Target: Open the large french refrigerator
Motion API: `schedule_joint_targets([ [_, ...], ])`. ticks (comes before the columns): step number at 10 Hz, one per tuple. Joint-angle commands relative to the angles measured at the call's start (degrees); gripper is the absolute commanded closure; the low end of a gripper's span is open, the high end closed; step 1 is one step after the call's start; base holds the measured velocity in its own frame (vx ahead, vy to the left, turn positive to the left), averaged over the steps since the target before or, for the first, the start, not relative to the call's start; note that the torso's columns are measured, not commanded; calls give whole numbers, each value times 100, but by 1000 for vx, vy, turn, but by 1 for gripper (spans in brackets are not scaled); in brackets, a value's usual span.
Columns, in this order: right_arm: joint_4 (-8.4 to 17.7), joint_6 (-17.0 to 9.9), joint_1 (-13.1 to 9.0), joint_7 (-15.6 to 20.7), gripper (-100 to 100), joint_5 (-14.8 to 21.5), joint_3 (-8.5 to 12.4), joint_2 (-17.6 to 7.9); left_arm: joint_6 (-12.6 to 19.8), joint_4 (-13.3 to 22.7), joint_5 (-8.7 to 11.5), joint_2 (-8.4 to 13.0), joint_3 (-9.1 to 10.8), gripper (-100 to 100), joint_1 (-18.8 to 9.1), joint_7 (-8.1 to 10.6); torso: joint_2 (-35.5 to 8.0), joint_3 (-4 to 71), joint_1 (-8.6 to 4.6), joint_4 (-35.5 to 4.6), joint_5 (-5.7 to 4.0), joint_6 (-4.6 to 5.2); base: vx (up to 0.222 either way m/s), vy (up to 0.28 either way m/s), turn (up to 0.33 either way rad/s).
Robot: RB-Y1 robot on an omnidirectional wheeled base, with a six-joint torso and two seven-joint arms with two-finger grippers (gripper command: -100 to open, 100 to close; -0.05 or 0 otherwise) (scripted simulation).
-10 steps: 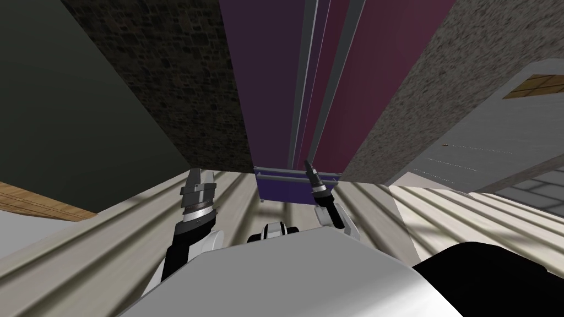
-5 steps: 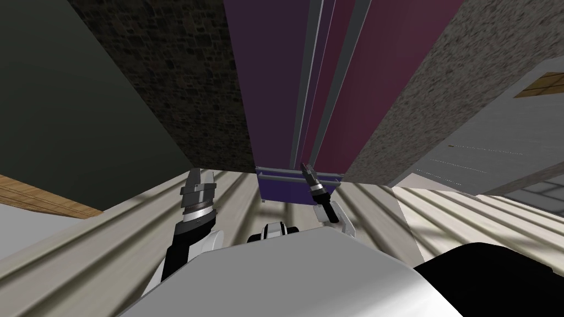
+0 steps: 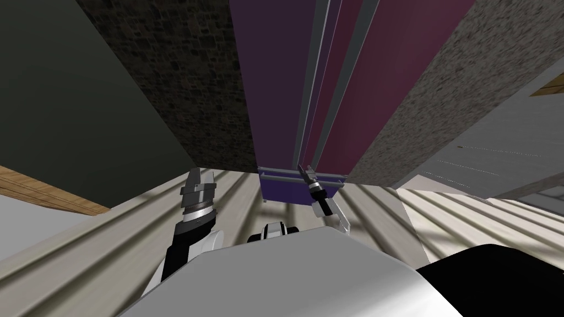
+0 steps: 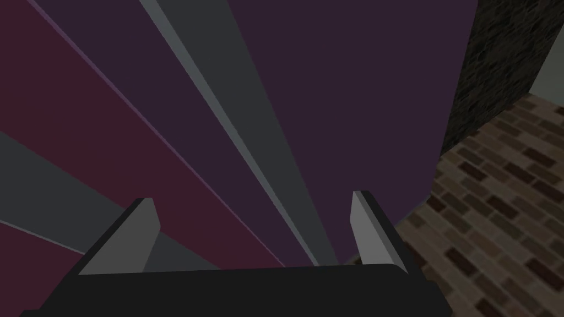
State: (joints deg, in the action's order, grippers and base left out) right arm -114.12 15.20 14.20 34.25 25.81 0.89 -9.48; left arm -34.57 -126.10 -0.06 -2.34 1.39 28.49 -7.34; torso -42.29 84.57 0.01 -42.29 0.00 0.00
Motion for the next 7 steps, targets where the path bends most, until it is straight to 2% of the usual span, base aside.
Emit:
schedule_joint_targets([
  [1, 203, -228, -122, 390, -100, 312, 30, 29, 0, 0, 0, 0, 0, 0, 0, 0, -2, -1, -2, 0, 0, 1, 11, 27, 24],
  [2, 359, -359, -220, 544, -100, 499, 64, 31, 0, 0, 0, 0, 0, 0, 0, 0, 0, 0, 0, 0, 0, 0, 19, 37, 45],
  [3, 359, -359, -220, 597, -100, 499, 64, 31, 0, 0, 0, 0, 0, 0, 0, 0, 2, 1, 2, 1, 1, 0, 13, 28, 10],
  [5, 678, -622, -418, 961, -100, 872, 132, 36, 0, 0, 0, 0, 0, 0, 0, 0, 0, 0, -3, 0, -1, 0, 14, 30, 31],
  [6, 678, -622, -418, 1009, -100, 872, 132, 36, 0, 0, 0, 0, 0, 0, 0, 0, 3, 1, 0, 1, 0, -1, 14, 25, 16],
  [7, 840, -753, -516, 1212, -100, 1057, 166, 39, 0, 0, 0, 0, 0, 0, 0, 0, 0, 0, -2, 0, 0, 1, 14, 26, 24],
])
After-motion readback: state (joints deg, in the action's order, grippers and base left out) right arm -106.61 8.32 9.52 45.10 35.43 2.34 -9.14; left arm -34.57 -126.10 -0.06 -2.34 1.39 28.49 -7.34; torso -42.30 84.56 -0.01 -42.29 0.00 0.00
